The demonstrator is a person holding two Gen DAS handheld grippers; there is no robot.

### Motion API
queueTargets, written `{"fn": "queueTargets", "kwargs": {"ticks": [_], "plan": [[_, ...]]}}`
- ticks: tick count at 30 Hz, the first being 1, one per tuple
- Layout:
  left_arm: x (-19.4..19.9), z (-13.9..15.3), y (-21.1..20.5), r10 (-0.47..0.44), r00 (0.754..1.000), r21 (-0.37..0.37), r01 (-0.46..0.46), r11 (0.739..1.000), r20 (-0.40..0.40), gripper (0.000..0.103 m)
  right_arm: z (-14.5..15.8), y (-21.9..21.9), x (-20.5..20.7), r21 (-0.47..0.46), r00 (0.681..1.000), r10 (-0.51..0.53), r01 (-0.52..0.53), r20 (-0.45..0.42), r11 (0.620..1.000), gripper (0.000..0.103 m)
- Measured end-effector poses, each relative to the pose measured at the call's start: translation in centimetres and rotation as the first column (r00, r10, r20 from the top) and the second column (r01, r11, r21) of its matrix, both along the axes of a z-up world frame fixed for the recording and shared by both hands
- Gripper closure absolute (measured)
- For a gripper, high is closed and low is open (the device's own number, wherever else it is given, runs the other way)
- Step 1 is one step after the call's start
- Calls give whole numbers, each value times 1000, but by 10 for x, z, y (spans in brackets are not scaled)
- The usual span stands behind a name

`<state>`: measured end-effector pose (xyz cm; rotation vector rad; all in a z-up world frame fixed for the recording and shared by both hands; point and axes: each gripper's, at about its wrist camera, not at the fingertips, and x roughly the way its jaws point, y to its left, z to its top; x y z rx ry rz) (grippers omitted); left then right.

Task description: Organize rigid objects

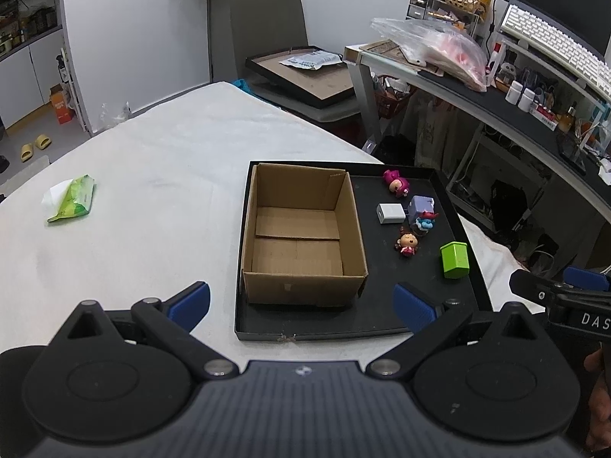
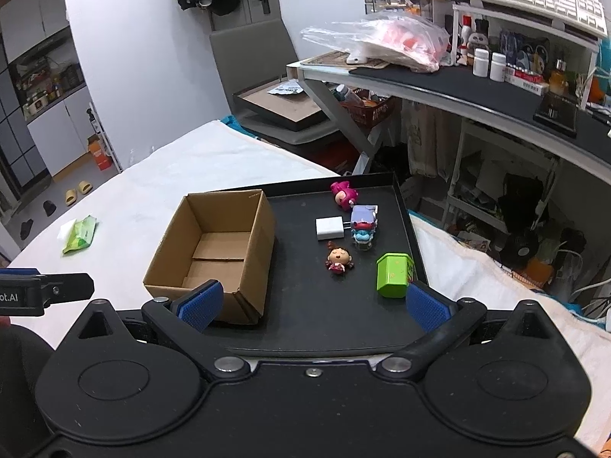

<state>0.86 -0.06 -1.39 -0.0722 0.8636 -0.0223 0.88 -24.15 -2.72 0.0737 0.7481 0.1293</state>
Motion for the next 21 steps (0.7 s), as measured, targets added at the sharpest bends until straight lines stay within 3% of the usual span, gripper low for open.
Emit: {"fn": "queueTargets", "kwargs": {"ticks": [21], "plan": [[58, -53, 8, -7, 997, 5, 7, 1000, -72, 2, -47, -11, 48, -2, 993, -103, 103, -51, 995, 0]]}}
